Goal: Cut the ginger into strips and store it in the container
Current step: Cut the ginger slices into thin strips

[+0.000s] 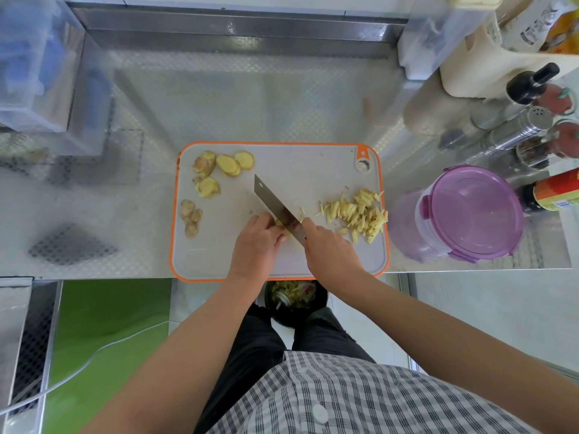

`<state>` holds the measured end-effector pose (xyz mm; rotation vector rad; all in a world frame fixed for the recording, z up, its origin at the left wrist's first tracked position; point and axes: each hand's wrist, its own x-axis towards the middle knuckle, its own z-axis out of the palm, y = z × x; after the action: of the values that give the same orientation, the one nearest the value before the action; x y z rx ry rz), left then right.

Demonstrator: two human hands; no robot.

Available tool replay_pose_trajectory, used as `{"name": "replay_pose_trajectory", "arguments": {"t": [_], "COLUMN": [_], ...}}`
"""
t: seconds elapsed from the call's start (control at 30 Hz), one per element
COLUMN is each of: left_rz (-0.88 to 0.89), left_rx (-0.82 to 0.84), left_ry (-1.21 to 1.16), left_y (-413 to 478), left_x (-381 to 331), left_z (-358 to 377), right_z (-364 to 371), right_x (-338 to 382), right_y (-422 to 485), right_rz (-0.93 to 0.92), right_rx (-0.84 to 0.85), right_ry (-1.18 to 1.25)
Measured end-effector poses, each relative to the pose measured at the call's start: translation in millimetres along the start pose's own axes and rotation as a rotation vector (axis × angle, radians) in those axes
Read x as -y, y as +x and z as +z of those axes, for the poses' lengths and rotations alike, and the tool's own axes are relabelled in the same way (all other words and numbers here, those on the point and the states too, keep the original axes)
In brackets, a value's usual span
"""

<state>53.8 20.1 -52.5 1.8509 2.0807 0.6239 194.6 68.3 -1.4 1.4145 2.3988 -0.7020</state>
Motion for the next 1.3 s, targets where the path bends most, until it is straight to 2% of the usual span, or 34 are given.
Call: {"name": "replay_pose_trajectory", "arguments": {"t": [0.3,0.6,0.87,1.07,1.3], "left_rz": [-0.025,-0.495,-0.686,-0.908,-0.952], "left_rx": [-0.053,-0.079,-0.072,-0.087,-0.11], "left_ry": [-0.021,-0.253,-0.32,-0.587,-0.613], "left_y": [1,7,8,8,8], "left_x": [1,-15,-20,-16,-23], "left_z": [2,1,-1,3,-2], "right_z": [1,4,10,3,6], "right_x": [-1,1,3,-4,1], "right_y": [2,-4,5,-5,-6], "right_rz": [-0.006,-0.03,-0.013,-0.036,-0.021], "right_rx": [-0.055,-0.027,-0.027,-0.034,-0.023], "right_ry": [0.061,-0.027,-0.008,0.032,0.012]}}
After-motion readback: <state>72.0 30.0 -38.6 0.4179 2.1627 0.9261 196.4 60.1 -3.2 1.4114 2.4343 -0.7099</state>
